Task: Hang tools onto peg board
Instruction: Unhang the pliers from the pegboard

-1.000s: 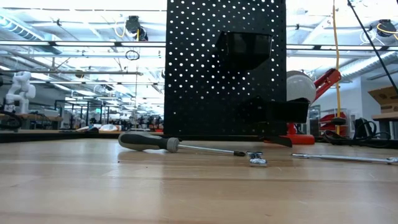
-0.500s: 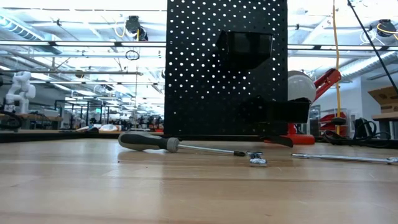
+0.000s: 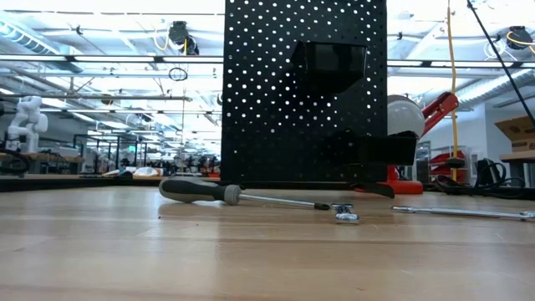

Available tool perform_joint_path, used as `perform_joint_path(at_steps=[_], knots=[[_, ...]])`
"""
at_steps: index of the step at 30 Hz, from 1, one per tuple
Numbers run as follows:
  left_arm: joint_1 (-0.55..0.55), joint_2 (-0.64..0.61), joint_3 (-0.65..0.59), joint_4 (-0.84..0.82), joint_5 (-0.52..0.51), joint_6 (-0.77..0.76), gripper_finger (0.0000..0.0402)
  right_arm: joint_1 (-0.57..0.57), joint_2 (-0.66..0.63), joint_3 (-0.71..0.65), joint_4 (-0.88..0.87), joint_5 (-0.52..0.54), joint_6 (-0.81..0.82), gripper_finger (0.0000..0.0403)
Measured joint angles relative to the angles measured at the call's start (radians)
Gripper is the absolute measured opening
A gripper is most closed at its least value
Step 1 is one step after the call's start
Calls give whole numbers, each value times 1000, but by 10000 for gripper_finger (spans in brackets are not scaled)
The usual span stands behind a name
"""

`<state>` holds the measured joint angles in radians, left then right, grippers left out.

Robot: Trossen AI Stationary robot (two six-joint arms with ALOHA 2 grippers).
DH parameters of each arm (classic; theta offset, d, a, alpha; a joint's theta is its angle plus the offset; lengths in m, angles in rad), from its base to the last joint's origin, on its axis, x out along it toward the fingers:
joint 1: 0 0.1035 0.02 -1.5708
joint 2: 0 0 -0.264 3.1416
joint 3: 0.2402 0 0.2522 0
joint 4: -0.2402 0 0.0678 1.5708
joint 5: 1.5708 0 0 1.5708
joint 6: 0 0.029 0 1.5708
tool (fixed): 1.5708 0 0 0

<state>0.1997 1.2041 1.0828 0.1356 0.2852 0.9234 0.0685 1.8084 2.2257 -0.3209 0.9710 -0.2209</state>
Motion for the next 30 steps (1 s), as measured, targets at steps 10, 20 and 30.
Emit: perform_joint_path(at_steps=[10,20,30], knots=[[0,0,0,-1,-3,-1,10,0,0,0,100,2,-118,82],[-2,0,-2,-8,25,-2,10,52,-32,7,285,19,-380,30],[-1,0,-2,-4,-3,-11,10,243,-84,5,-399,21,-174,30]])
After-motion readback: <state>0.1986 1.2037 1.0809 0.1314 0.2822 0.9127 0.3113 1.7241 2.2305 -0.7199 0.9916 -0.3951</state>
